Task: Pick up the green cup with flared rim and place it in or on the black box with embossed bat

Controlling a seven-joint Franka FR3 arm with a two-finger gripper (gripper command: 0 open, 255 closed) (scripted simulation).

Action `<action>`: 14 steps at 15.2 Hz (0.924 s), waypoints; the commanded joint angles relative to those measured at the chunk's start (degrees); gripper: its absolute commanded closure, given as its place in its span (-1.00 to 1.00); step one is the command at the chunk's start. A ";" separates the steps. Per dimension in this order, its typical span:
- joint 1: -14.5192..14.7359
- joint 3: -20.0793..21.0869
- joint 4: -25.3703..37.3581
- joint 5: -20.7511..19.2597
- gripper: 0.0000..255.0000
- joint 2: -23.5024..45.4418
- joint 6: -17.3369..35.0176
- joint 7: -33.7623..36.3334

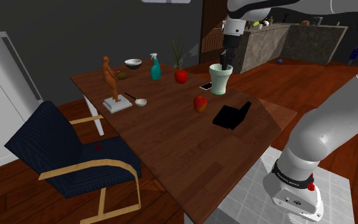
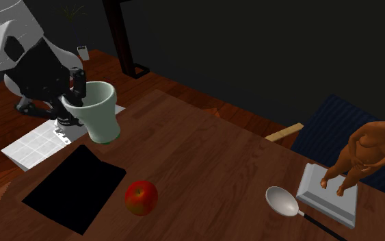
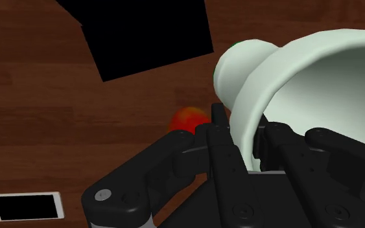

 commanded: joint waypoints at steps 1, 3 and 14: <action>-1.20 -1.90 0.07 -0.95 1.00 -0.72 -1.02 -2.83; -2.27 -3.73 0.51 -1.79 1.00 -0.94 -1.86 -5.46; -5.23 -9.34 -1.02 -4.07 1.00 -0.51 -0.35 -13.47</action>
